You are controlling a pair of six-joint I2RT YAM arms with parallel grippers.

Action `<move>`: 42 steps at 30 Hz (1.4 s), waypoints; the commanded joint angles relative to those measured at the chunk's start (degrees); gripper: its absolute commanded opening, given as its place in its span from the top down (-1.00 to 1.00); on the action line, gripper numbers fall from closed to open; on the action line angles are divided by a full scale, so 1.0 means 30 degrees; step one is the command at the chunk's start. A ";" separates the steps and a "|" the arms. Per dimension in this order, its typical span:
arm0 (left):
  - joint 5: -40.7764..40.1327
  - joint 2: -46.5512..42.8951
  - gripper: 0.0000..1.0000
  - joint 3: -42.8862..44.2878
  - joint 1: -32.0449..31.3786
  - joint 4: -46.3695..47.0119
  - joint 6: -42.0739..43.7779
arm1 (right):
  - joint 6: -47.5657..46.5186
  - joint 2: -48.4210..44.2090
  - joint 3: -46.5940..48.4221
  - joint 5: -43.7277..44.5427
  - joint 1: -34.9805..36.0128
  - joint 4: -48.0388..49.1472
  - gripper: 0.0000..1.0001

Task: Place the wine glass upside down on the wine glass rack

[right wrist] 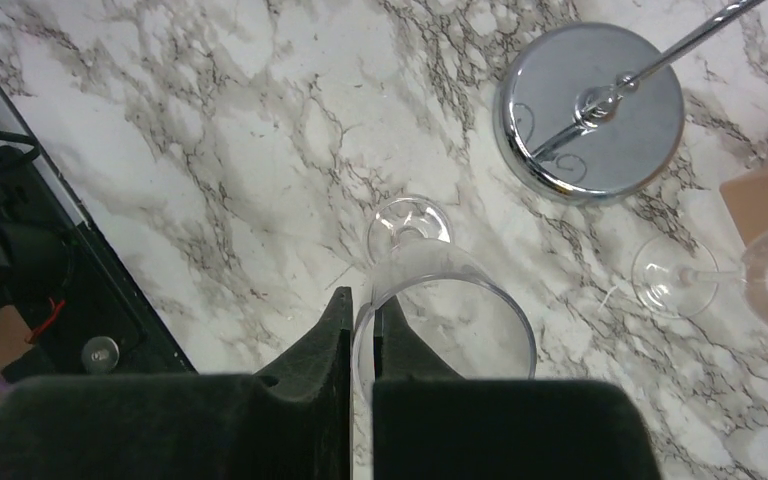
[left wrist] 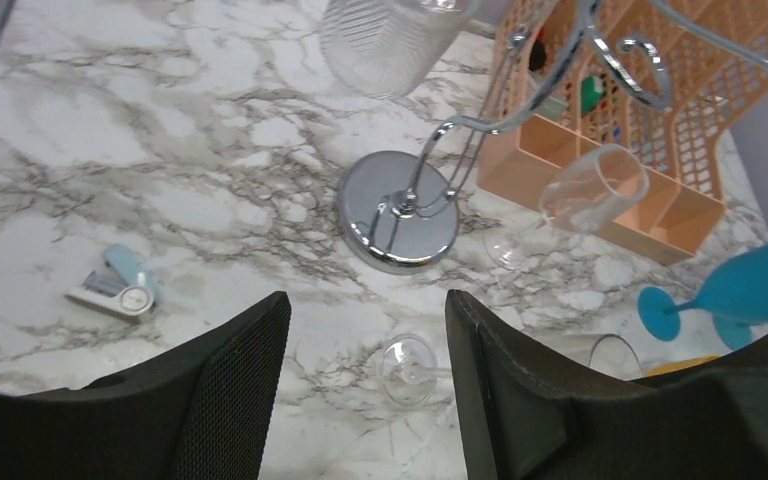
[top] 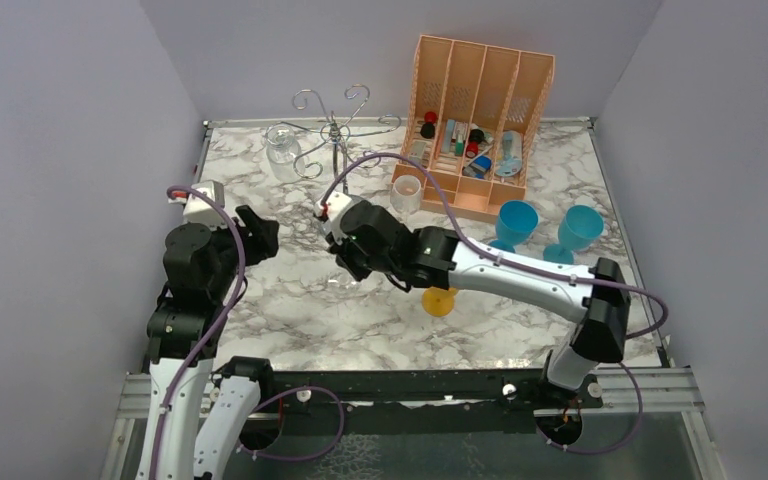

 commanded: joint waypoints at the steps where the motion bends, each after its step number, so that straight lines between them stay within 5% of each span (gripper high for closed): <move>1: 0.4089 0.0259 -0.25 -0.0478 -0.0094 0.3104 0.0497 | -0.0035 -0.3073 -0.1040 -0.0238 -0.0212 0.1810 0.98; 15: 1.5113 0.0725 -0.17 -0.2883 -0.1047 1.0110 0.4815 | 0.0299 -0.6892 0.0462 -0.7446 -0.5303 -0.2073 0.98; 22: 2.1037 -0.0680 -0.07 -0.4869 -0.2383 1.0038 1.5161 | 0.1022 -0.8174 0.0071 -0.8822 -0.6123 -0.2602 0.98; 31: 2.2209 -0.2010 -0.10 -0.5766 -0.2642 0.7399 2.3194 | 0.0996 -0.7753 0.2545 -1.1505 -0.7904 -0.4973 0.98; 42: 2.1777 -0.0945 -0.10 -0.4619 -0.2753 0.5486 2.6127 | 0.1508 -0.7272 0.4150 -1.5340 -0.8070 -0.5670 0.98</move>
